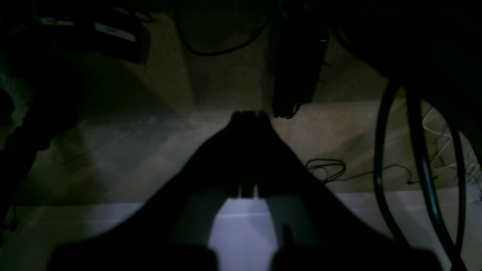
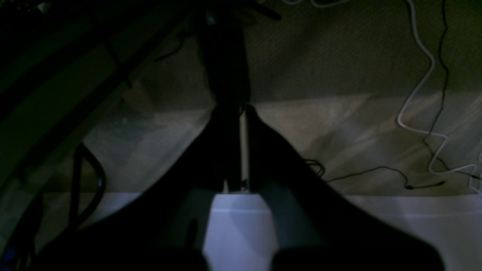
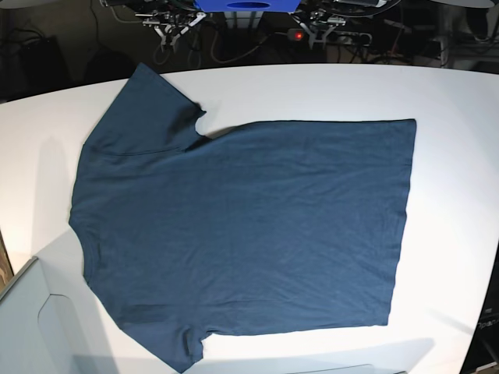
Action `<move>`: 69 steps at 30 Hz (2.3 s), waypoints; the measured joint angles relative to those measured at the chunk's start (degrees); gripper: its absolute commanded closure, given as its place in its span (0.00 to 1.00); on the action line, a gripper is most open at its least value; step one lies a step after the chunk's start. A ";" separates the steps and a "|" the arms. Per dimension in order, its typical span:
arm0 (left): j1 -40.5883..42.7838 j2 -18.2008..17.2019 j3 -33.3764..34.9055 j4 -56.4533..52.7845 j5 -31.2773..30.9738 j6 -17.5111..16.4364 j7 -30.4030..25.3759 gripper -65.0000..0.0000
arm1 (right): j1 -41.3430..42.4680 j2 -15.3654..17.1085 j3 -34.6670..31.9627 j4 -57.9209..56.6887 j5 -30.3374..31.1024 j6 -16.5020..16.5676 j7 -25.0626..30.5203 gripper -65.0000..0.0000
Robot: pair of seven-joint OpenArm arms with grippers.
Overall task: Fold the T-shirt properly
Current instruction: 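Move both grippers out from rest toward the shirt's shoulder corners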
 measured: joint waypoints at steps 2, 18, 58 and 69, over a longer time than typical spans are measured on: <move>0.61 -0.07 -0.04 0.28 0.00 -0.02 -0.26 1.00 | -0.02 0.02 0.00 0.00 0.00 0.04 -0.02 0.99; 6.36 1.86 -0.24 9.75 -0.17 0.00 0.07 1.00 | -2.27 0.13 0.00 -0.04 -0.11 0.35 -0.11 0.99; 32.30 0.39 -0.04 45.27 -0.13 -0.22 0.96 1.00 | -37.77 3.61 -0.22 58.66 -0.44 0.59 -14.84 1.00; 48.98 -1.92 -0.35 78.55 -0.09 0.24 1.66 1.00 | -52.57 7.63 0.04 94.86 -9.70 0.98 -24.90 1.00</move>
